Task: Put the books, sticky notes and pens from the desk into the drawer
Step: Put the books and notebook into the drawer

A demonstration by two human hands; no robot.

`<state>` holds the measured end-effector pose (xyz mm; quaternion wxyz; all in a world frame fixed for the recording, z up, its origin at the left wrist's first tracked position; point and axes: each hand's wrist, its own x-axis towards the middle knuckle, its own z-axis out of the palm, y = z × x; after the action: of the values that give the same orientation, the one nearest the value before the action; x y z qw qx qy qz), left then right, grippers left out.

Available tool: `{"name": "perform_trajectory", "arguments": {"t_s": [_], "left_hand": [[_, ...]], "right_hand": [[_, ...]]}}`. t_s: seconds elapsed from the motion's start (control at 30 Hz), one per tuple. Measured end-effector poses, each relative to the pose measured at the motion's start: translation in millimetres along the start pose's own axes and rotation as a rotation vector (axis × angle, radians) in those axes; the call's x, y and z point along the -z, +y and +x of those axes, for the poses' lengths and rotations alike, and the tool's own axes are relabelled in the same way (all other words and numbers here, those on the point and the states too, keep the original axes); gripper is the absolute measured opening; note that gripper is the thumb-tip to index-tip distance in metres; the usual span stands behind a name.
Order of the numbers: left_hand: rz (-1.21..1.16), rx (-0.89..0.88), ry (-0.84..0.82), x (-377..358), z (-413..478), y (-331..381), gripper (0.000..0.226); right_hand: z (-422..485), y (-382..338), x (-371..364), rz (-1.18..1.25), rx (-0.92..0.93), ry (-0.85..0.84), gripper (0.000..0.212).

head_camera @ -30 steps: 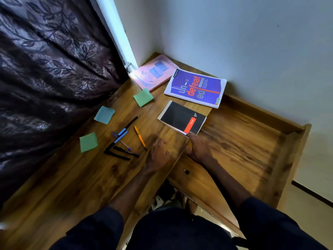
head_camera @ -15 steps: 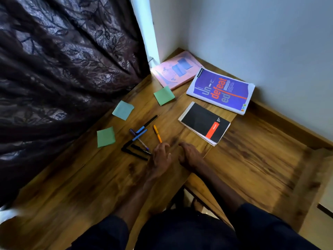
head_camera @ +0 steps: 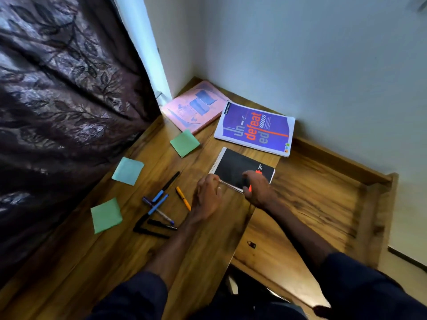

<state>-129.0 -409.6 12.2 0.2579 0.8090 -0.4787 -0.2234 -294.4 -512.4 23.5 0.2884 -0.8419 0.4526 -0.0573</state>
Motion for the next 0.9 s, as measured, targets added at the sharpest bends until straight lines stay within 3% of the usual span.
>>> {"name": "perform_trajectory", "arguments": {"t_s": [0.1, 0.27, 0.43, 0.57, 0.67, 0.83, 0.9], "left_hand": [[0.017, -0.009, -0.041, 1.6, 23.3, 10.6, 0.035], [0.085, -0.051, -0.072, 0.3, 78.5, 24.2, 0.035], [0.087, 0.165, -0.040, -4.1, 163.6, 35.2, 0.039], [0.132, 0.224, -0.214, -9.4, 213.4, 34.1, 0.067], [0.173, 0.247, -0.255, -15.8, 228.3, 36.1, 0.075], [0.247, 0.191, -0.251, -22.0, 230.2, 32.6, 0.066], [0.223, 0.166, -0.227, -19.2, 229.0, 31.5, 0.056]], "right_hand": [[26.7, 10.6, 12.0, -0.013, -0.073, 0.020, 0.042], [72.3, 40.0, 28.9, 0.033, -0.169, 0.084, 0.030], [125.2, 92.2, 43.1, 0.248, -0.479, 0.451, 0.044], [154.7, 128.5, 53.9, 0.401, -0.815, 0.396, 0.061], [157.8, 143.4, 58.2, 0.493, -0.836, 0.362, 0.053], [151.6, 144.1, 71.5, 0.387, -0.786, 0.347, 0.046], [148.0, 136.0, 84.5, 0.636, -0.737, 0.279, 0.038]]}}
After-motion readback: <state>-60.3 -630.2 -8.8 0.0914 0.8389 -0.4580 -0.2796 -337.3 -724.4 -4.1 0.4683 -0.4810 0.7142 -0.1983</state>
